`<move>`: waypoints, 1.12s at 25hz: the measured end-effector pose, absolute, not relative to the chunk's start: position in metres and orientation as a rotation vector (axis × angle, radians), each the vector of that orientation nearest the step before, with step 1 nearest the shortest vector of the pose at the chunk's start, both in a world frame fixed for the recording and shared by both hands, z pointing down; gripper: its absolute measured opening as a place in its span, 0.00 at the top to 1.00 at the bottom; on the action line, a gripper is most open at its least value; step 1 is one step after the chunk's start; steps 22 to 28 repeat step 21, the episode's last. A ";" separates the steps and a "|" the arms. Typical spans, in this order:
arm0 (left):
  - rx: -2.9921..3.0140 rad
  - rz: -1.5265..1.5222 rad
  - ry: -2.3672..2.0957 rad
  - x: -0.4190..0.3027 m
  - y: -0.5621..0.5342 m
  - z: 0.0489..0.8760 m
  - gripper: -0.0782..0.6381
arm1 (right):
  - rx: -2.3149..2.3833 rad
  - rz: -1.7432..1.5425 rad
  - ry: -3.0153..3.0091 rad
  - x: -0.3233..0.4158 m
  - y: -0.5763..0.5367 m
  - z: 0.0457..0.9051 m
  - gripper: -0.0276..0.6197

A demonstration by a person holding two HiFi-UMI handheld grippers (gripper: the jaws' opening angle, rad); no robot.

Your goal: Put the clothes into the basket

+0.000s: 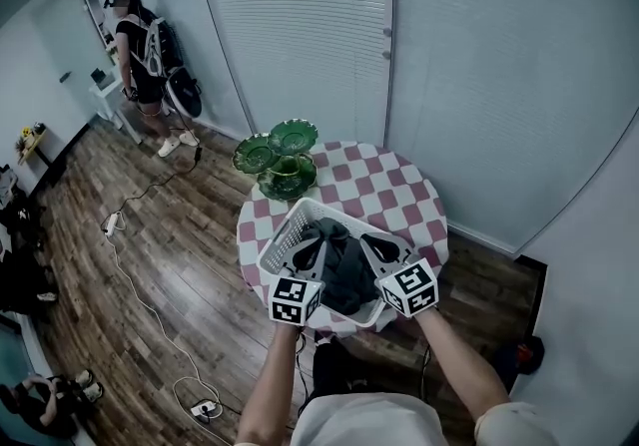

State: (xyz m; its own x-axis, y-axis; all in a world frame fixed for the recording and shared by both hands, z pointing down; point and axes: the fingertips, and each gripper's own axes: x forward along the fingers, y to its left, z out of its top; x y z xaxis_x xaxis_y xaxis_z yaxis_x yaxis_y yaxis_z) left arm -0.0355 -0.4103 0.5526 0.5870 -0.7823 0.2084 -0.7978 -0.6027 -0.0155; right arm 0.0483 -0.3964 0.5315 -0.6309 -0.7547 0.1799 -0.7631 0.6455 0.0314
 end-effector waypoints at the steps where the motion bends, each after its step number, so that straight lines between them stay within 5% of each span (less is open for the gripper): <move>1: 2.730 0.301 -1.360 -0.036 -0.409 0.552 0.87 | 1.247 0.069 -2.687 0.047 -0.396 0.531 0.92; 28: 2.735 0.268 -1.347 -0.024 -0.409 0.548 0.87 | 1.225 0.120 -2.640 0.045 -0.395 0.538 0.92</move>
